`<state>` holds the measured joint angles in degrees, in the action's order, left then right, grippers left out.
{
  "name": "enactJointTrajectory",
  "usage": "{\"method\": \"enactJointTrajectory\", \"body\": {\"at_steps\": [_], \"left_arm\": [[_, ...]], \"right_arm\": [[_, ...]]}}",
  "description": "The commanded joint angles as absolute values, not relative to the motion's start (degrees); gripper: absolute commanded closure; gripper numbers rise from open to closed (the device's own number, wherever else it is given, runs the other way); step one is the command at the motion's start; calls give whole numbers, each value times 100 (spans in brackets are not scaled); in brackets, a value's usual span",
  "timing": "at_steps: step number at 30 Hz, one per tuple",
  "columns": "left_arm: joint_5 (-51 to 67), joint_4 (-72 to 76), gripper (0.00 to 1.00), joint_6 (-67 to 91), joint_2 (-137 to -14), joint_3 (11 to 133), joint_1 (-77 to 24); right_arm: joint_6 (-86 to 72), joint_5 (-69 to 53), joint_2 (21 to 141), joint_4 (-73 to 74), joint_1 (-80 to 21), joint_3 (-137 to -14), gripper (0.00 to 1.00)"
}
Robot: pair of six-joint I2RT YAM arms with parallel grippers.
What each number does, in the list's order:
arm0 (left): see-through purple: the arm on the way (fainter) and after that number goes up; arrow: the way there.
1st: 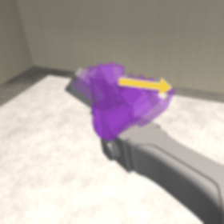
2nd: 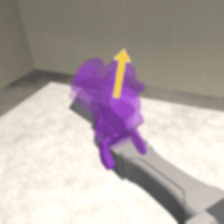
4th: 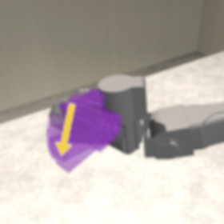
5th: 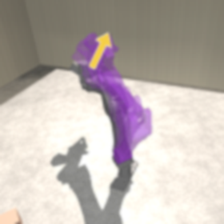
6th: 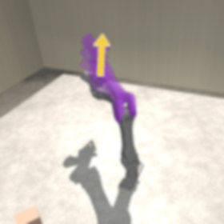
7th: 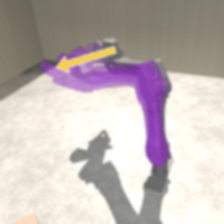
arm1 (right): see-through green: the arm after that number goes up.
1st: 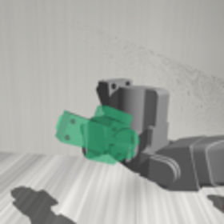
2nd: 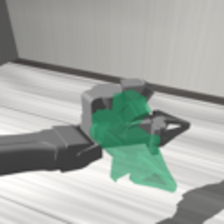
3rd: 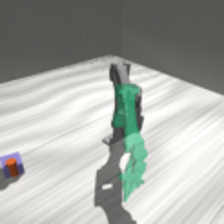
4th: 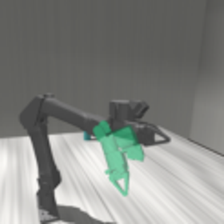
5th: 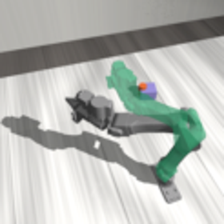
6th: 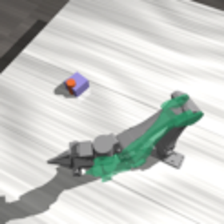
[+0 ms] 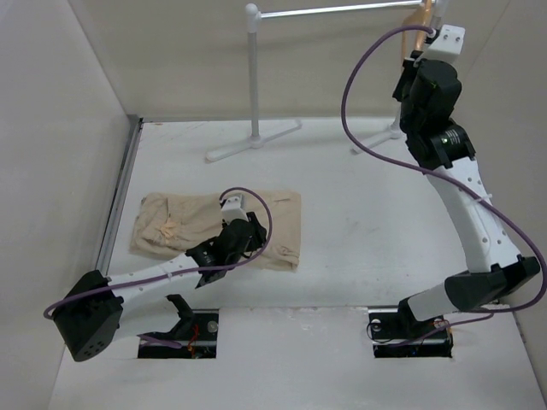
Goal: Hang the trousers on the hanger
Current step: Pick up the hanger from the clothesline, then place the trousers on the hanger.
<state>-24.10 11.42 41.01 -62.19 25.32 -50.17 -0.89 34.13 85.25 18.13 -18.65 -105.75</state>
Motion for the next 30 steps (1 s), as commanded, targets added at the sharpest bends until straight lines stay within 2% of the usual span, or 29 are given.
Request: {"method": "enactJointTrajectory", "body": {"at_steps": [1, 6, 13, 20, 25, 30], "left_arm": [[-2356, 1310, 62, 4113, -6135, 2751, -4970], [-2049, 1169, 55, 4113, -5924, 3058, -4882], [-1732, 695, 51, 4052, -5713, 3927, -4829], [-1477, 255, 46, 3736, -6230, 5219, -5075], [-1512, 220, 44, 3569, -6635, 5888, -5392], [-1468, 97, 43, 3419, -7109, 6441, -5453]], "right_arm": [[53, 3638, 8157, 1099, -2025, -10092, 99], [27, 3911, 7332, 582, -2315, -8740, 99], [-9, 4464, 5926, -263, -3237, -6779, 99], [-746, 4439, 4738, -519, -4196, -4977, 98], [-1203, 4535, 4588, -554, -4609, -4281, 98], [-1196, 4746, 4983, -597, -4978, -4184, 98]]}}
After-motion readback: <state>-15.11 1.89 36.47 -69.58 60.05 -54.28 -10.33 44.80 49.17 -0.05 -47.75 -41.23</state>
